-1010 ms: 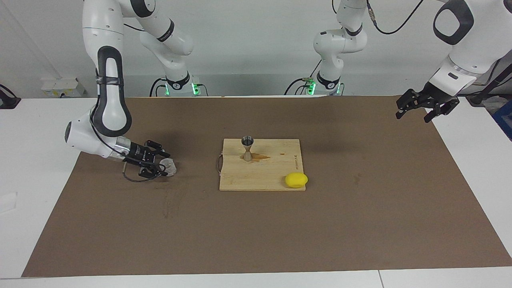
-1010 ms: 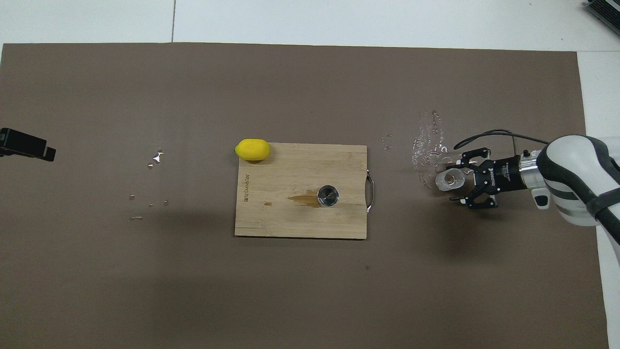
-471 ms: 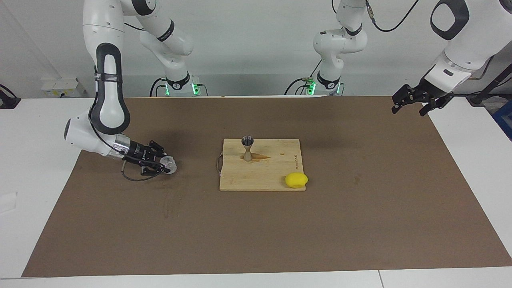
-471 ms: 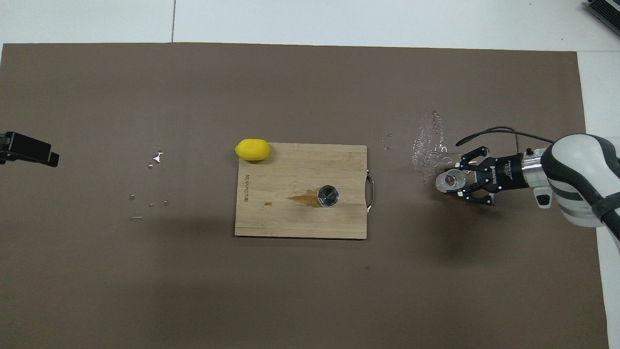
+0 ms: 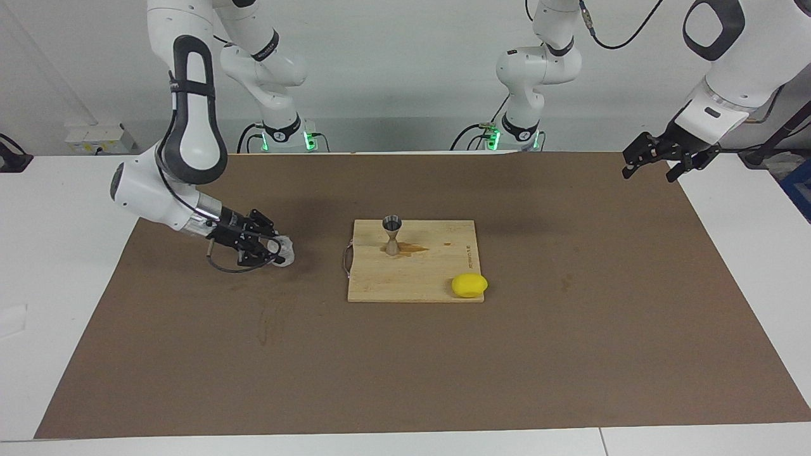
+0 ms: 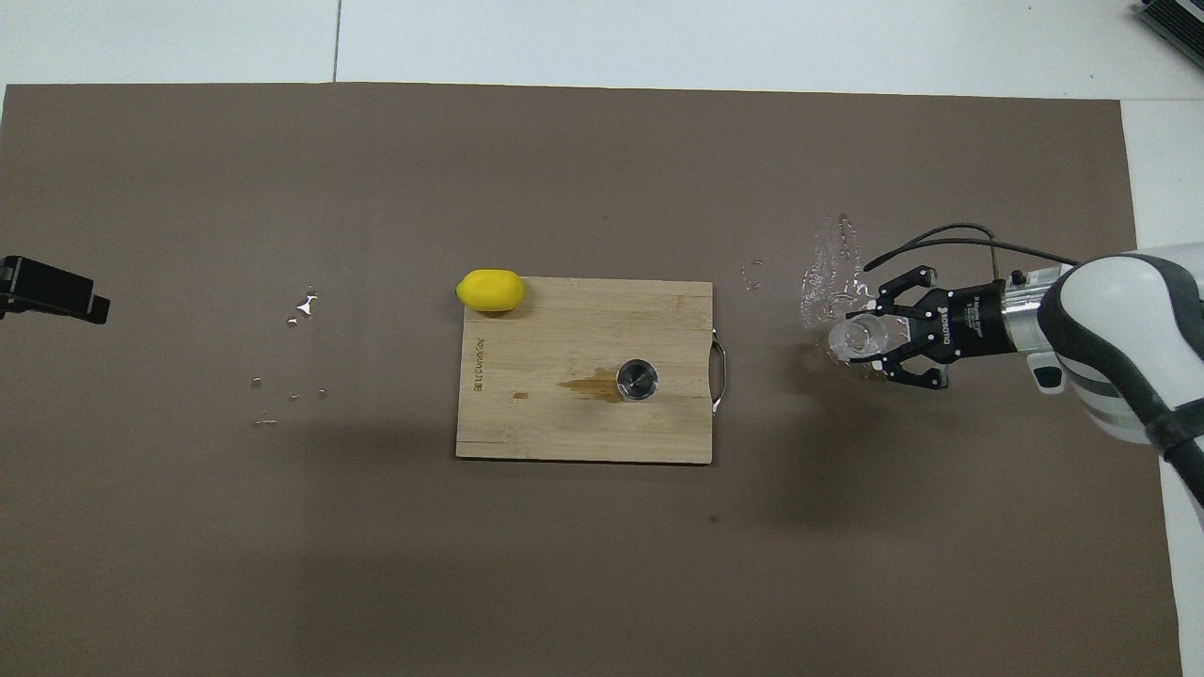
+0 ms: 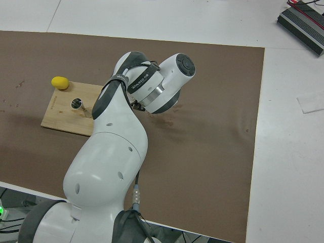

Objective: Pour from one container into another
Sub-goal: 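Lift the glass with the right gripper over the metal cup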

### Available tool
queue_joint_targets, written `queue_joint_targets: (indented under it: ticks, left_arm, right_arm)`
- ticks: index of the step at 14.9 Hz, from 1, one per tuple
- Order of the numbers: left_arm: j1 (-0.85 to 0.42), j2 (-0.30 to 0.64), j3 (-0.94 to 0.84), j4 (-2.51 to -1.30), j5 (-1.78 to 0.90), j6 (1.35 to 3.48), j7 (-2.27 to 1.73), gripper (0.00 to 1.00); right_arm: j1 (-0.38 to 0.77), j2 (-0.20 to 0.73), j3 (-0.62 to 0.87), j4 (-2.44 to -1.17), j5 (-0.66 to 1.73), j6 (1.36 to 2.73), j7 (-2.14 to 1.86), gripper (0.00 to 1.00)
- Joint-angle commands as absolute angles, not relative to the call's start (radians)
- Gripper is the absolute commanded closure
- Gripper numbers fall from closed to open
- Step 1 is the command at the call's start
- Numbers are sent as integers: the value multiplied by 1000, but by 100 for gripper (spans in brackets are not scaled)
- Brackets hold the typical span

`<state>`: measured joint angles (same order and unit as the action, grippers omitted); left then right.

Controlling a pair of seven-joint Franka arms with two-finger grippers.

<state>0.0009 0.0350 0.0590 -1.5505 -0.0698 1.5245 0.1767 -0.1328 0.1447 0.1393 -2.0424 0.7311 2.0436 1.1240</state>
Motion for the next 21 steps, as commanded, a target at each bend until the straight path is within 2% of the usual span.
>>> queue_joint_targets:
  ticks: [1, 7, 12, 16, 21]
  left_arm:
    - [-5, 6, 63, -1574, -51, 1511, 163, 0]
    - [-2, -20, 63, -1583, -51, 1485, 161, 0]
    - [-14, -23, 63, -1598, -51, 1512, 158, 0]
    - [-14, -60, 63, -1686, -51, 1608, 126, 0]
    - [-15, -55, 48, -1669, -51, 1611, 31, 0]
  right_arm:
    - [-63, 121, 140, -2031, 670, 2098, 1236, 100]
    - [133, 130, 141, -1964, 431, 2197, 1596, 100]
    - [228, 146, 141, -1930, 261, 2230, 1814, 100]
    - [302, 146, 140, -1922, 138, 2233, 1896, 100]
    - [374, 146, 140, -1901, -11, 2198, 1933, 100]
